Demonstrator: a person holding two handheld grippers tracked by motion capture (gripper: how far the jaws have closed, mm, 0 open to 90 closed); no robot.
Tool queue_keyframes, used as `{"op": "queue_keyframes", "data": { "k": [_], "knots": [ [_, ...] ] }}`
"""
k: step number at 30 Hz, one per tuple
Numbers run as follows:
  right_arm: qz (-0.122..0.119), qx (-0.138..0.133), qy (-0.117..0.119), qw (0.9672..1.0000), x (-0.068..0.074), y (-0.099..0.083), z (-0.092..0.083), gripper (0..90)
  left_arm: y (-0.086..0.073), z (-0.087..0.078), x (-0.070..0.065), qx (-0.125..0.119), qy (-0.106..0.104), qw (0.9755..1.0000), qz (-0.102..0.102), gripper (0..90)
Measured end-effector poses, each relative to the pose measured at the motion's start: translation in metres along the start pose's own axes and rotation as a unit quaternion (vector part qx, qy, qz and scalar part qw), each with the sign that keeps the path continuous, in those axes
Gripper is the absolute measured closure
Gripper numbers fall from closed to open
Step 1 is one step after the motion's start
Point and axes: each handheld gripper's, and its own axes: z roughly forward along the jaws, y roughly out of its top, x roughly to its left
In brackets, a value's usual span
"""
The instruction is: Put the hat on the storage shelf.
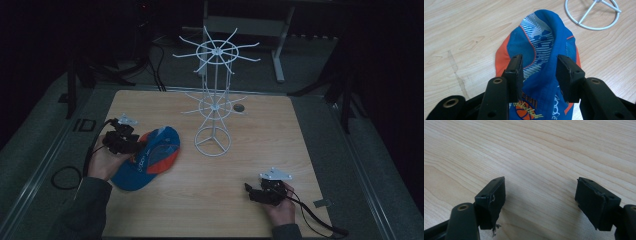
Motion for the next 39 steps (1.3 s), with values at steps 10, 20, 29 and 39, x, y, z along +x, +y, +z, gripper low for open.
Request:
{"op": "queue_keyframes", "data": {
  "k": [10,20,29,39],
  "knots": [
    [-0.004,0.0,0.004,1.0,0.0,-0.001,-0.001,24.2,-0.001,-0.004,0.005,-0.007,-0.007,0.9994,-0.033,60.1],
    [-0.004,0.0,0.005,1.0,0.0,-0.001,-0.001,24.2,0.002,-0.002,0.003,0.002,-0.022,0.9997,-0.014,63.5],
    [-0.006,0.0,0.006,1.0,0.0,-0.001,-0.001,24.2,0.01,-0.002,0.001,0.007,-0.021,0.9996,-0.016,63.1],
    [-0.006,0.0,0.006,1.0,0.0,-0.001,-0.001,24.2,0.021,-0.001,0.001,0.011,-0.026,0.9996,-0.006,58.8]
  ]
}}
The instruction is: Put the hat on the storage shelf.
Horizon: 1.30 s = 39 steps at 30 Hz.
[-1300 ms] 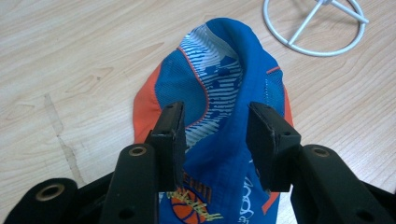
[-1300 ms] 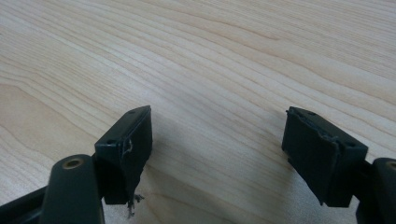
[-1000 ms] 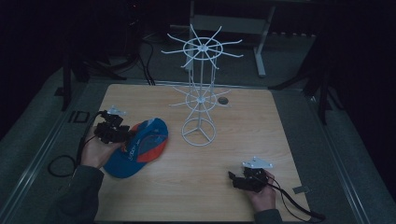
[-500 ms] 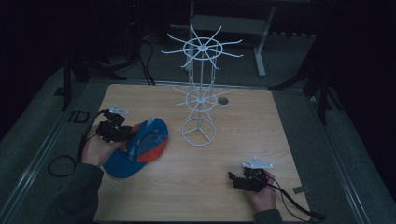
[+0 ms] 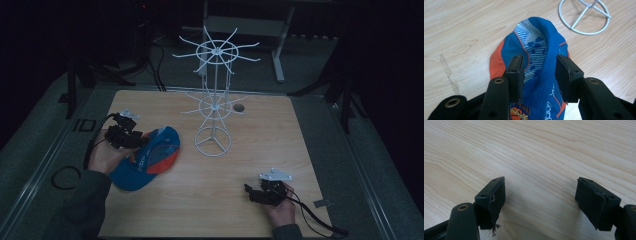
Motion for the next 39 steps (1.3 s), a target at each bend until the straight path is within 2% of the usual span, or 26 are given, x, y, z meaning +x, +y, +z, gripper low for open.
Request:
{"op": "queue_keyframes", "data": {
  "k": [8,12,16,23,30,34,39],
  "knots": [
    [0.0,0.0,0.0,1.0,0.0,0.0,0.0,24.2,0.006,0.008,-0.008,0.014,0.003,0.9997,0.019,57.6],
    [0.0,0.0,0.001,1.0,0.0,0.0,0.0,24.2,0.009,0.012,-0.01,0.022,-0.004,0.9993,0.03,57.3],
    [0.0,0.0,0.001,1.0,0.0,0.0,0.0,24.2,0.013,0.018,-0.011,0.031,-0.01,0.9991,0.028,51.9],
    [-0.001,0.0,0.001,1.0,0.0,0.0,0.0,24.2,0.016,0.036,-0.012,0.056,-0.005,0.9977,0.039,47.9],
    [-0.001,0.0,0.002,1.0,0.0,0.0,0.0,24.1,0.02,0.051,-0.008,0.07,0.003,0.997,0.033,44.9],
    [-0.001,0.0,0.002,1.0,0.0,0.0,0.0,24.2,0.023,0.059,-0.008,0.082,-0.002,0.9961,0.034,42.3],
    [-0.001,0.0,0.003,1.0,0.0,0.0,0.0,24.1,0.026,0.073,-0.01,0.104,-0.006,0.9938,0.039,35.8]
  ]
}}
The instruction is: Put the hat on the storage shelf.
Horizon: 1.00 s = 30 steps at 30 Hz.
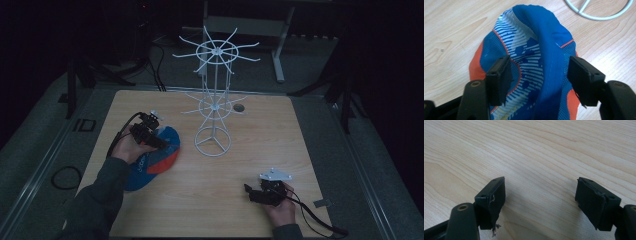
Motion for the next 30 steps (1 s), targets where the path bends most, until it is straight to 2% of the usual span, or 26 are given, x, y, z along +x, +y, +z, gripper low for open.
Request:
{"op": "queue_keyframes", "data": {
  "k": [4,5,8,10,12,14,16,19,21,23,24,30],
  "knots": [
    [0.0,0.0,0.0,1.0,0.0,0.0,0.0,24.2,0.004,0.007,0.0,0.016,-0.002,0.9999,0.002,34.8],
    [0.0,0.0,0.0,1.0,0.0,0.0,0.0,24.1,0.006,0.012,-0.002,0.033,-0.001,0.9994,0.011,34.1],
    [0.0,0.0,0.001,1.0,0.0,0.0,0.0,24.1,0.007,0.021,-0.002,0.058,0.01,0.9982,0.009,36.6],
    [-0.001,0.0,0.001,1.0,0.0,0.0,0.0,24.1,0.007,0.024,-0.001,0.075,0.016,0.997,0.013,46.8],
    [0.0,0.0,0.001,1.0,0.0,0.0,0.0,24.1,0.007,0.025,-0.001,0.086,0.024,0.9959,0.015,62.9],
    [-0.001,0.0,0.001,1.0,0.0,0.0,0.0,24.1,0.007,0.022,-0.002,0.083,0.034,0.9957,0.022,78.9],
    [0.0,0.0,0.001,1.0,0.0,0.0,0.0,24.2,0.007,0.017,-0.003,0.076,0.044,0.9959,0.022,87.4],
    [-0.001,0.0,0.001,1.0,0.0,0.0,0.0,24.1,0.005,0.007,-0.003,0.068,0.055,0.9956,0.033,88.5],
    [-0.001,0.0,0.001,1.0,0.0,0.0,0.0,24.1,0.002,0.0,-0.001,0.059,0.058,0.9961,0.031,88.6],
    [-0.001,0.0,0.001,1.0,0.0,0.0,0.0,24.1,0.002,0.0,-0.001,0.059,0.058,0.9961,0.031,88.6],
    [-0.001,0.0,0.001,1.0,0.0,0.0,0.0,24.1,-0.001,-0.011,0.001,0.044,0.061,0.9967,0.03,88.6],
    [-0.001,0.0,0.001,1.0,0.0,0.0,0.0,24.1,-0.012,-0.034,0.002,0.006,0.076,0.9966,0.032,88.6]
  ]
}}
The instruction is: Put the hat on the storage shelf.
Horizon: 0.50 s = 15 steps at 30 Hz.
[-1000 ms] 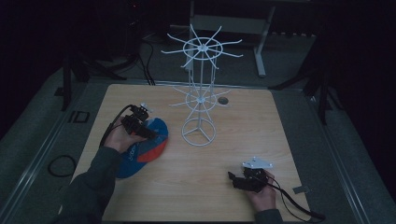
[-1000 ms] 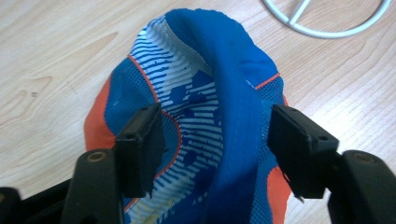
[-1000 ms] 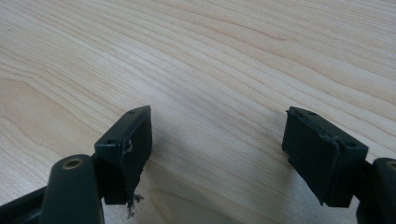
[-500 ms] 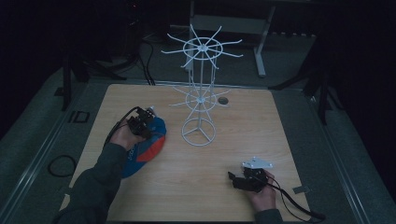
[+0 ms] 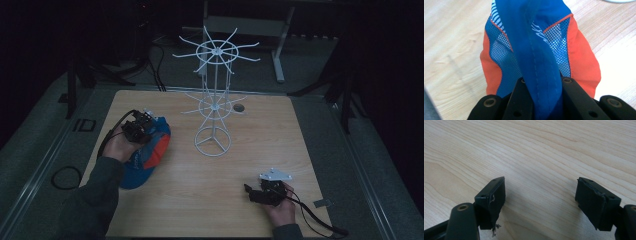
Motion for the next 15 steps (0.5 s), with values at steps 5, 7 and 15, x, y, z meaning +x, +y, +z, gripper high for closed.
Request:
{"op": "queue_keyframes", "data": {
  "k": [5,7,15],
  "knots": [
    [0.0,0.0,0.0,1.0,0.0,0.0,0.0,24.1,-0.01,-0.017,0.001,-0.037,0.013,0.9992,0.0,88.7],
    [0.0,0.0,0.0,1.0,0.0,0.0,0.0,24.1,-0.013,-0.025,0.003,-0.052,0.015,0.9985,-0.006,88.7],
    [-0.001,0.0,0.0,1.0,0.0,0.0,0.0,24.1,-0.021,-0.044,0.008,-0.089,0.012,0.9958,-0.017,88.7]
  ]
}}
